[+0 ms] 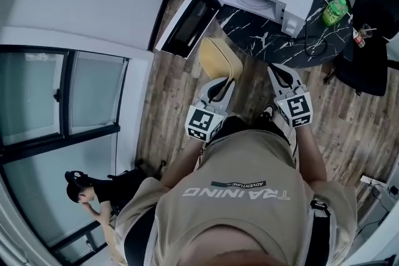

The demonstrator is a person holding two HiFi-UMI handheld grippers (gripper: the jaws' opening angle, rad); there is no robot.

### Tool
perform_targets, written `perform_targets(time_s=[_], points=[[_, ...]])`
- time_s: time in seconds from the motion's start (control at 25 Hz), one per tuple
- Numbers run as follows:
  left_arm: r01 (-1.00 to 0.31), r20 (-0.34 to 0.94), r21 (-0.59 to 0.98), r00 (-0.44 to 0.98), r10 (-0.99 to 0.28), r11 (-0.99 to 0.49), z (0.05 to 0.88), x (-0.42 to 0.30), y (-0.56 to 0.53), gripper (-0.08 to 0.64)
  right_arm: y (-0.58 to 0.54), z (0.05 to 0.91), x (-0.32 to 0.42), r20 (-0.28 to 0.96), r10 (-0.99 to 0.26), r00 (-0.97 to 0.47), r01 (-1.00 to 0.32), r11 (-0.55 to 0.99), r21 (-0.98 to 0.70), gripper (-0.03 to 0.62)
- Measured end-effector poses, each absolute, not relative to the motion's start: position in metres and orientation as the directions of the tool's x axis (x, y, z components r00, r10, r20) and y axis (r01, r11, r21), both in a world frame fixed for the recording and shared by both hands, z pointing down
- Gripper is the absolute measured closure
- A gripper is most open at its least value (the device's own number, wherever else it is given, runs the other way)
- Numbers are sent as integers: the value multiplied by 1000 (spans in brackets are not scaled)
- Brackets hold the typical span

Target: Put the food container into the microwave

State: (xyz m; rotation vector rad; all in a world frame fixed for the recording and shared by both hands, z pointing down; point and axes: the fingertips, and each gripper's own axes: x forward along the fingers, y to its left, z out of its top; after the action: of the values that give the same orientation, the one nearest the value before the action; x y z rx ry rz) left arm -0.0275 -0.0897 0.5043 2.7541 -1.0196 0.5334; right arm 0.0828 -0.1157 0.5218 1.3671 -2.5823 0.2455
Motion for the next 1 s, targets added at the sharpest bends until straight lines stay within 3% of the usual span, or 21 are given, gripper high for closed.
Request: perform_targets(time_s=[0.32, 1.0], points=[[-631, 388, 61, 729, -564, -773, 516, -33, -121, 532, -151, 522, 73, 257, -815, -519, -852, 517, -80, 583], [-325, 368, 84, 888, -274, -942, 552, -64, -209, 532, -216, 506, 27, 328, -896, -300, -943, 331, 40, 583]])
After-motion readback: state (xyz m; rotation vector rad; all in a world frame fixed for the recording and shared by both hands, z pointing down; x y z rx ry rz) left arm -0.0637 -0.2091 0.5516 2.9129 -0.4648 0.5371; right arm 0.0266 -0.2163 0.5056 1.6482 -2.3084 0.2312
